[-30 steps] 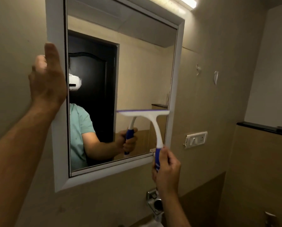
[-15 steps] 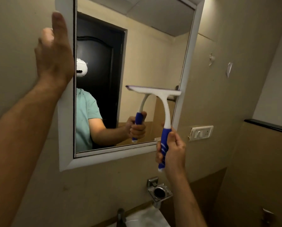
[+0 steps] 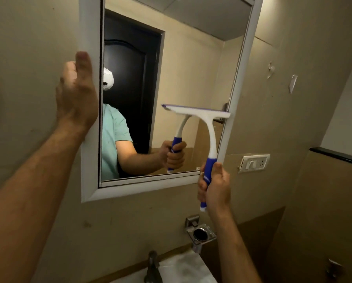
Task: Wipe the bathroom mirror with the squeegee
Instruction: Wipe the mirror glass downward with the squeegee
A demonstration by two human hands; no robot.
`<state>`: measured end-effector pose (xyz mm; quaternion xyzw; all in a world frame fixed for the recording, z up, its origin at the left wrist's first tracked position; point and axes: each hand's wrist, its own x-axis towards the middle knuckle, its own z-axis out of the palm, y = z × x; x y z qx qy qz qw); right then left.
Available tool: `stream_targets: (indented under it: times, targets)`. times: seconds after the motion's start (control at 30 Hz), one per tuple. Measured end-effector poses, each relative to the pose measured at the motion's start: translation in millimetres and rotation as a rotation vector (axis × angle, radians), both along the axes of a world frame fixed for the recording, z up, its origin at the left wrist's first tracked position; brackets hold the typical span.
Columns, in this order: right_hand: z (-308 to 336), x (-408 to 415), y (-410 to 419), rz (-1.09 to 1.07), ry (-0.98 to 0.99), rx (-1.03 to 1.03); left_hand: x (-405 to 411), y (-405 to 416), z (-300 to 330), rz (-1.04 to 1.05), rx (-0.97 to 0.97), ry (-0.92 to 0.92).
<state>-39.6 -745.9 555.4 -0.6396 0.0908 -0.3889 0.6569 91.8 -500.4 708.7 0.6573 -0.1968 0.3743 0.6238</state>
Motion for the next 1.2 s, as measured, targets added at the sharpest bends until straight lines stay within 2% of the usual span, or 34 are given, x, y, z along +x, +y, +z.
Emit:
stream_targets:
  times: [0.17, 0.43, 0.6, 0.77, 1.03, 1.2]
  targets:
    - [-41.9, -11.7, 11.9, -0.031, 0.078, 0.025, 3.0, -16.9, -11.4, 0.04, -0.032, 0.016]
    - [-2.0, 0.1, 1.6, -0.032, 0.014, -0.014, -6.2, -21.0, -12.8, 0.014, -0.02, 0.099]
    - [-45.9, -8.6, 8.6, -0.022, 0.073, 0.052, -11.0, -20.0, -54.3, 0.014, -0.017, 0.131]
    - [-81.5, -18.1, 21.0, -0.023, 0.138, 0.074, -10.7, -15.2, -53.6, 0.031, -0.066, 0.131]
    - [-34.3, -6.9, 10.8, -0.026, 0.064, 0.048, -8.2, -20.3, -54.2, 0.002, -0.094, 0.106]
    - [-70.1, -15.3, 15.7, -0.032, 0.112, 0.061, -10.3, -20.0, -55.0, -0.019, -0.089, 0.103]
